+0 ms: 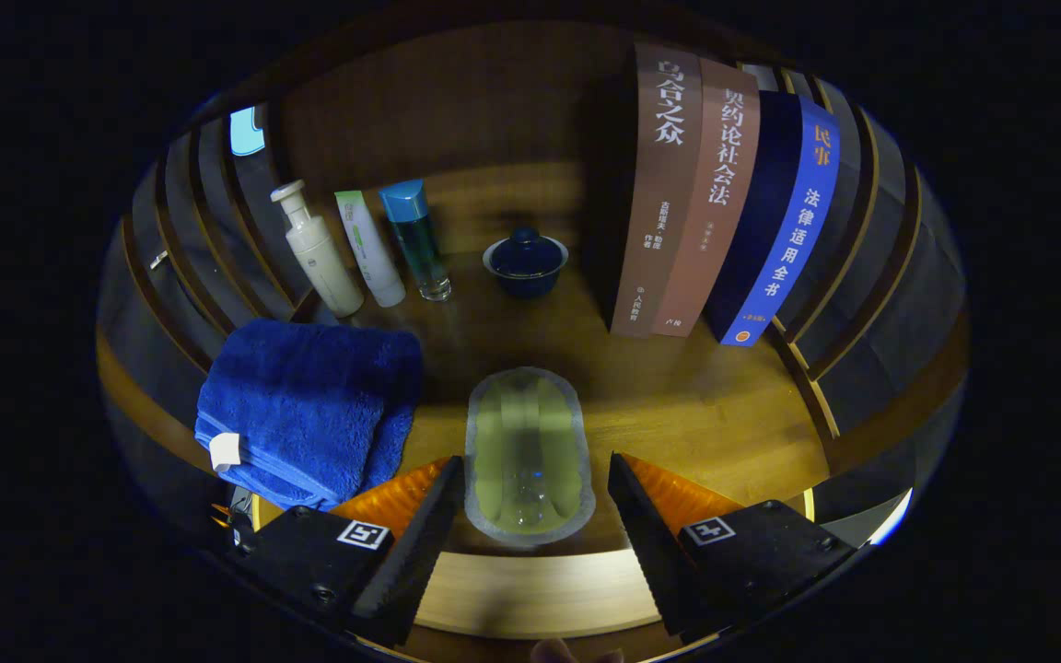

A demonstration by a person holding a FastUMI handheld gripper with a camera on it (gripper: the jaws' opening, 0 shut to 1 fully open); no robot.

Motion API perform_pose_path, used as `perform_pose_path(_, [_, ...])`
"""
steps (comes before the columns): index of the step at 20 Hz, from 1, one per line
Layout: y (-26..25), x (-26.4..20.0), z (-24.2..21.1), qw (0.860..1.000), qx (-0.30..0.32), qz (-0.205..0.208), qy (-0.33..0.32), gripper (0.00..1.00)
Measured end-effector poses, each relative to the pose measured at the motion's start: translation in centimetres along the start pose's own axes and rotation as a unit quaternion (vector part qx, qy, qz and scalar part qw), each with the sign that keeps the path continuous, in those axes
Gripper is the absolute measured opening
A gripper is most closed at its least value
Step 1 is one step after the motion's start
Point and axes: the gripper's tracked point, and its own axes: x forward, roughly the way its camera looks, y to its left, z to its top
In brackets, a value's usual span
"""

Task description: Pull open the drawer, take out the items inside it, and place them on the countertop above the cabinet.

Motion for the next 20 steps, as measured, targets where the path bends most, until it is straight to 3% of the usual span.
perform_pose_path(6, [-0.3, -5.7, -1.2, 0.999, -0.012, -0.005, -0.043, 0.99])
perform_pose_path(10, [-1.3, -11.5, -2.9, 0.994, -0.015, -0.015, -0.109, 0.99])
perform_pose_path(15, [-2.5, -18.7, -6.3, 0.978, -0.016, -0.027, -0.207, 1.0])
perform_pose_path(20, [-2.1, -22.8, -11.6, 0.953, -0.03, -0.026, -0.299, 1.0])
